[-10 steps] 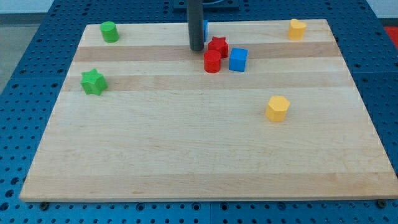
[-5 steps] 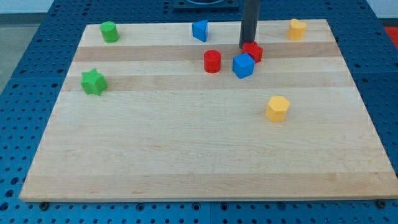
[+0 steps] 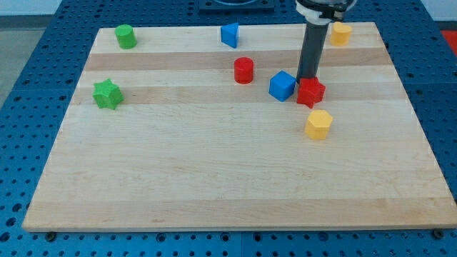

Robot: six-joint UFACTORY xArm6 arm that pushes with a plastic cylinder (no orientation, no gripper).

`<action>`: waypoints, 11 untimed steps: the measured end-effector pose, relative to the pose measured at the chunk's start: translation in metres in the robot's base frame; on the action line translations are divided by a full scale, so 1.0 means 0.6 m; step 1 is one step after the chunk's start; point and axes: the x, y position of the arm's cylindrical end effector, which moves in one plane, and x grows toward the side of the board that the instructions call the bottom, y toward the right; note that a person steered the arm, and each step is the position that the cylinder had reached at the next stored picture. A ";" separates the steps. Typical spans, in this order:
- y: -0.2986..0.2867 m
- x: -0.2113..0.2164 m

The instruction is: Push the red star diagonally to the yellow hexagon

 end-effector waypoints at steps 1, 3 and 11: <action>-0.012 0.016; -0.082 0.026; 0.007 0.076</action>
